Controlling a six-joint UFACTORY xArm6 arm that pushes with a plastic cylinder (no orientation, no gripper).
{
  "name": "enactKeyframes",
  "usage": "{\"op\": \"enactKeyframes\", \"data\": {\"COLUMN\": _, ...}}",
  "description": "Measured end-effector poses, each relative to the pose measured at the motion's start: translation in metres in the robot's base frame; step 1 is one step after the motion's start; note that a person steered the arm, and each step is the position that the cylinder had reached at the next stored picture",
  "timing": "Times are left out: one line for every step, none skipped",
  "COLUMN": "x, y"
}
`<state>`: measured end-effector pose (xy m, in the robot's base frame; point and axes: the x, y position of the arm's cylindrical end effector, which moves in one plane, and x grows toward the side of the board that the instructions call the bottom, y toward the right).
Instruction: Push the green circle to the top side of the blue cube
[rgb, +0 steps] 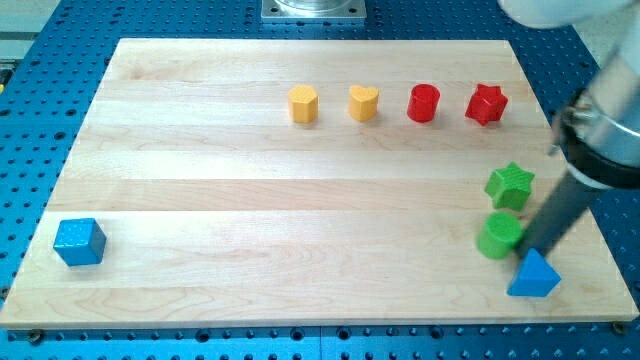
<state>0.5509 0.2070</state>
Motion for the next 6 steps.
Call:
{"op": "enactKeyframes", "data": {"x": -0.008, "y": -0.031}}
{"op": "enactKeyframes", "data": {"x": 0.002, "y": -0.035}}
{"op": "enactKeyframes", "data": {"x": -0.028, "y": -0.092}}
{"op": "enactKeyframes", "data": {"x": -0.064, "y": -0.128}}
{"op": "enactKeyframes", "data": {"x": -0.082, "y": -0.143}}
{"op": "enactKeyframes", "data": {"x": -0.088, "y": -0.231}}
